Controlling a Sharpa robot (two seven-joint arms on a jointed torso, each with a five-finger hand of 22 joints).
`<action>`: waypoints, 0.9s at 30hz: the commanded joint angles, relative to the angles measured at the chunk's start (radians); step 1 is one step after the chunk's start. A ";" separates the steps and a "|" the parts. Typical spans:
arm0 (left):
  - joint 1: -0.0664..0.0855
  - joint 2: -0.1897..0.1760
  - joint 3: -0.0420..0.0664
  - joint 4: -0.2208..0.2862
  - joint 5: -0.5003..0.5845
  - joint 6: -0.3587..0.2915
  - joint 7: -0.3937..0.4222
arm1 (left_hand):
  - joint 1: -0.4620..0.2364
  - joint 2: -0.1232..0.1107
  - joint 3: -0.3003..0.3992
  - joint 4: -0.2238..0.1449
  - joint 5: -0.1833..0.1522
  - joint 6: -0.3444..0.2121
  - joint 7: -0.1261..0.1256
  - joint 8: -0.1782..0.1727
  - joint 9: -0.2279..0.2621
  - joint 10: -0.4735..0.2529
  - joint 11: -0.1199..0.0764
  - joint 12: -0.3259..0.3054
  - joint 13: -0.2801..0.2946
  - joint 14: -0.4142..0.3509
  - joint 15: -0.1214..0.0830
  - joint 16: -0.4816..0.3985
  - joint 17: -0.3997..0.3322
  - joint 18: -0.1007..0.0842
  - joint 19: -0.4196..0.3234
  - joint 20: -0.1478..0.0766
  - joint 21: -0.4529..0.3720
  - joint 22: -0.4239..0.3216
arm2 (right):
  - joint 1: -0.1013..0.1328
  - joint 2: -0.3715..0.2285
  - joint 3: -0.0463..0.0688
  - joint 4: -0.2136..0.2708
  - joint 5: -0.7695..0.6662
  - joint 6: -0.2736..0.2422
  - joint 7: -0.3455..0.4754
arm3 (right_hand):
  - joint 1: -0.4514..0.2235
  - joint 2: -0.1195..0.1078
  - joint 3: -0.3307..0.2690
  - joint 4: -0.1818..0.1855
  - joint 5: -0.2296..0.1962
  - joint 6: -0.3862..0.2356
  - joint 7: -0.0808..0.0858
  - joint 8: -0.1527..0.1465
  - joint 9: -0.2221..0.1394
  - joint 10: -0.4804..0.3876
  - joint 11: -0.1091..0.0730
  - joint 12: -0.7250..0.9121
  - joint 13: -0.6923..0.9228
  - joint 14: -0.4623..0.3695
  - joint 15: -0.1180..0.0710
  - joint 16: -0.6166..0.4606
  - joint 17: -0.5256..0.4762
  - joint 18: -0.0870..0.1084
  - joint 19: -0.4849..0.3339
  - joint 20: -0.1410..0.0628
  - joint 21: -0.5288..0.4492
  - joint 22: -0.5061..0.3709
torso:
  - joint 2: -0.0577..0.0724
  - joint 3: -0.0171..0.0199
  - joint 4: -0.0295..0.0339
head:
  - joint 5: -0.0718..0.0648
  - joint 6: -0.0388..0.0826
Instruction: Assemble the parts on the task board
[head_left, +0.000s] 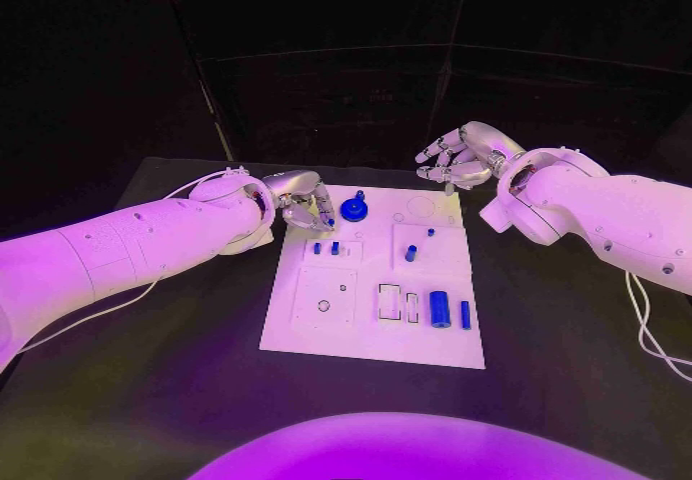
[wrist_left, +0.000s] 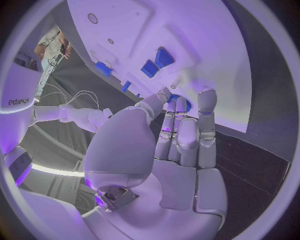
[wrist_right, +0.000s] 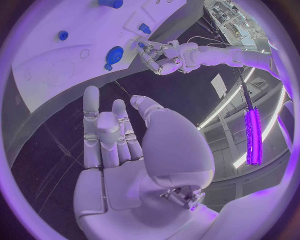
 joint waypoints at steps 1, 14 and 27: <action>0.002 0.006 0.001 -0.006 0.008 0.005 0.011 | 0.000 -0.004 0.000 0.003 0.002 0.004 0.005 0.000 0.001 0.004 0.003 -0.002 -0.001 0.004 0.001 -0.001 0.000 -0.004 0.004 0.000 -0.003 -0.001 | 0.002 0.001 0.001 0.001 0.003 -0.007 0.010 | 0.007 -0.004 -0.001 0.008 0.002 0.007 -0.003 0.007 0.000 0.000 -0.006 0.005 -0.001 0.003 -0.004 -0.006 0.000 0.013 0.004 -0.001 -0.004 -0.001 | 0.000 -0.0001 -0.0009 | -0.001 -0.001; 0.002 0.017 0.001 -0.017 0.008 0.014 0.011 | 0.001 -0.004 0.001 0.002 0.002 0.004 0.005 0.000 0.001 0.004 0.003 -0.003 -0.001 0.004 0.001 -0.002 -0.001 -0.004 0.004 0.000 -0.005 -0.002 | 0.002 -0.001 0.001 0.003 0.003 -0.008 0.010 | 0.007 -0.004 -0.001 0.008 0.002 0.007 -0.003 0.007 0.000 0.000 -0.006 0.005 -0.001 0.003 -0.004 -0.006 0.000 0.013 0.004 -0.001 -0.004 -0.001 | 0.000 -0.0002 -0.0008 | -0.005 -0.002; 0.002 0.023 0.001 -0.025 0.008 0.030 0.010 | 0.001 -0.004 0.001 0.002 0.002 0.004 0.005 0.000 0.001 0.004 0.003 -0.003 -0.001 0.004 0.001 -0.002 -0.001 -0.004 0.004 0.000 -0.005 -0.002 | 0.002 -0.001 0.001 0.004 0.004 -0.008 0.010 | 0.007 -0.004 -0.001 0.008 0.002 0.007 -0.003 0.007 0.000 0.000 -0.006 0.005 -0.001 0.003 -0.004 -0.006 0.000 0.013 0.004 -0.001 -0.004 -0.001 | 0.000 -0.0003 0.0005 | -0.007 -0.004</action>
